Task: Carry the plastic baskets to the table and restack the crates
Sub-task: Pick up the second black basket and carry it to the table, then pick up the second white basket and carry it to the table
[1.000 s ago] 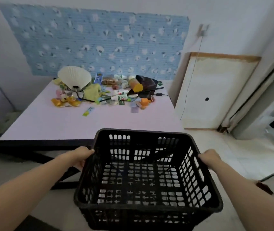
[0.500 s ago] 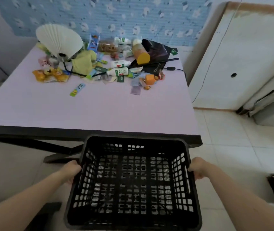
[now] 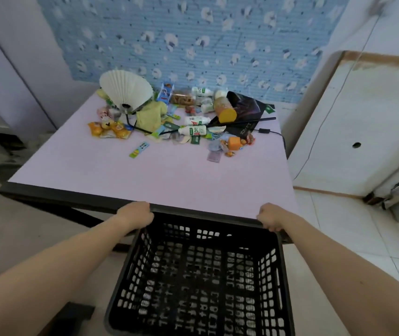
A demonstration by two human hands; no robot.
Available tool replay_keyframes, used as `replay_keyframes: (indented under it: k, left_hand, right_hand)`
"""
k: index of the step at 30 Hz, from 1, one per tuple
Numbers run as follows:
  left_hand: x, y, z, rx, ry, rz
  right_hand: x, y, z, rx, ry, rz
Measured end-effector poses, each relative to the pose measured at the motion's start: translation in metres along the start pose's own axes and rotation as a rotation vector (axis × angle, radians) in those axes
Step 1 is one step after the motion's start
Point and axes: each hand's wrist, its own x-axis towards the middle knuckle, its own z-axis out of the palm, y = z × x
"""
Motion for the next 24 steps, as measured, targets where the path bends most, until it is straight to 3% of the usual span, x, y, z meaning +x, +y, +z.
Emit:
replay_keyframes:
  k: [8,13,17,24]
  left_hand:
    - [-0.094,0.008,-0.141,-0.079,0.436,0.120]
    - [-0.210,-0.049,-0.192,-0.159,0.642,-0.015]
    - [-0.305,-0.104,-0.179,-0.239,0.767,-0.203]
    - [-0.463,-0.163,-0.104,-0.302,0.804,-0.487]
  right_hand:
    - [-0.082,-0.154,-0.049,-0.170,0.149,-0.439]
    - [-0.155,-0.255,-0.050,-0.202,0.303,-0.768]
    - [-0.237,-0.327,-0.027,-0.279,0.297,-1.041]
    - [-0.385,-0.395,0.073,-0.413,0.137,-1.428]
